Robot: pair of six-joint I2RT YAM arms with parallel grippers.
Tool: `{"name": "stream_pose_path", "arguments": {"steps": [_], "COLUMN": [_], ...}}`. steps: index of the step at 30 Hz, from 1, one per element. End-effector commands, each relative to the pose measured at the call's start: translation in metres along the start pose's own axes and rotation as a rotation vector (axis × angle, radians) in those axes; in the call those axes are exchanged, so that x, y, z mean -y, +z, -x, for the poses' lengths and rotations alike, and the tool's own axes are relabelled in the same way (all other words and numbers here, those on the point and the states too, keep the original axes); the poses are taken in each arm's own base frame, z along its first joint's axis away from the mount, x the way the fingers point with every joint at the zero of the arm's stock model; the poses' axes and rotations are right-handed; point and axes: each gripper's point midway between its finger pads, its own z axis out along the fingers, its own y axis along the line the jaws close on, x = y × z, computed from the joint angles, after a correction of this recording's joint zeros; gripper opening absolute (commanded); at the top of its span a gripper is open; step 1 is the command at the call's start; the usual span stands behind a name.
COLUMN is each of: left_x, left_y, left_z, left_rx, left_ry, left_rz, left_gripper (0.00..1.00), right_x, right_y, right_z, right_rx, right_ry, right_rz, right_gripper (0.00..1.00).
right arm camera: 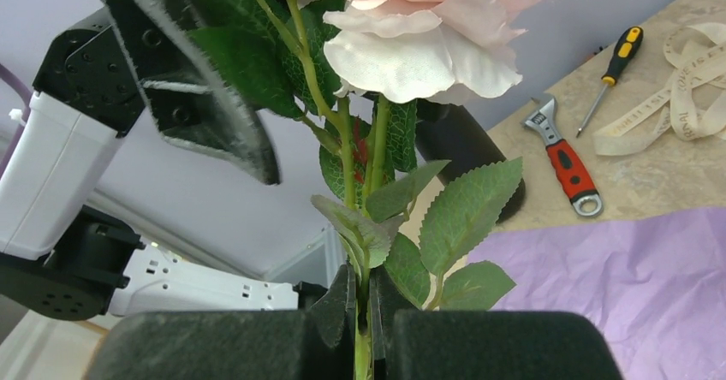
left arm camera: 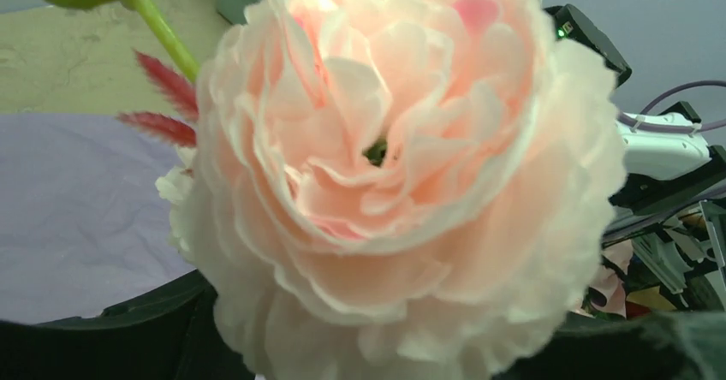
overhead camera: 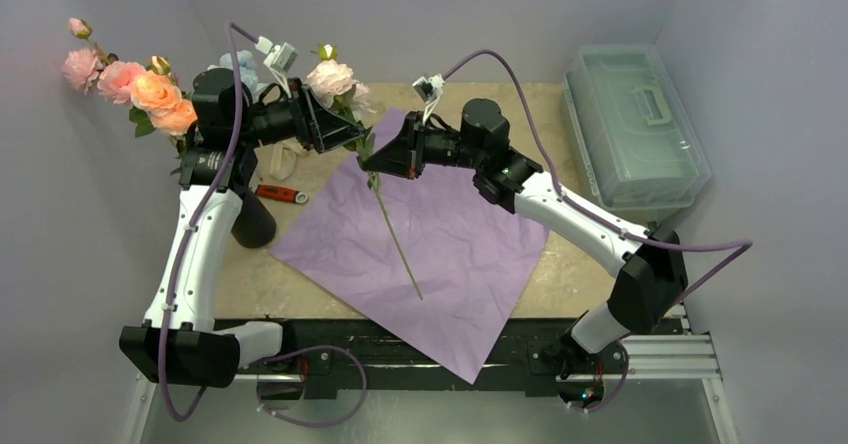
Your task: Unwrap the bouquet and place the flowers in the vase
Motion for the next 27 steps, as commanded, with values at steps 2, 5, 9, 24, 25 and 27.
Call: {"name": "stream_pose_path", "arguments": {"steps": [2, 5, 9, 24, 25, 27], "left_x": [-0.004, -0.006, -0.006, 0.005, 0.009, 0.018], "left_y": [0.005, 0.007, 0.008, -0.065, -0.070, -0.083], "left_z": [0.004, 0.002, 0.002, 0.044, 0.048, 0.056], "left_rx": [0.040, 0.043, 0.055, 0.095, 0.107, 0.135], "left_ry": [-0.035, -0.061, -0.079, 0.110, 0.152, 0.234], "left_rz": [0.038, 0.034, 0.026, 0.252, 0.291, 0.369], "left_gripper": [0.55, 0.29, 0.00, 0.00, 0.00, 0.00], "right_x": [-0.040, -0.042, -0.044, -0.053, -0.053, -0.051], "right_y": [-0.008, -0.007, -0.005, -0.023, -0.024, -0.025], "right_z": [0.028, 0.027, 0.029, 0.018, 0.017, 0.016], "right_rx": [0.072, 0.068, 0.065, -0.008, -0.012, -0.019], "right_ry": [-0.127, -0.139, -0.146, -0.244, -0.243, -0.242], "right_rz": [0.055, 0.063, 0.070, 0.117, 0.116, 0.111], "right_gripper": [0.00, 0.00, 0.00, 0.98, 0.98, 0.98]}}
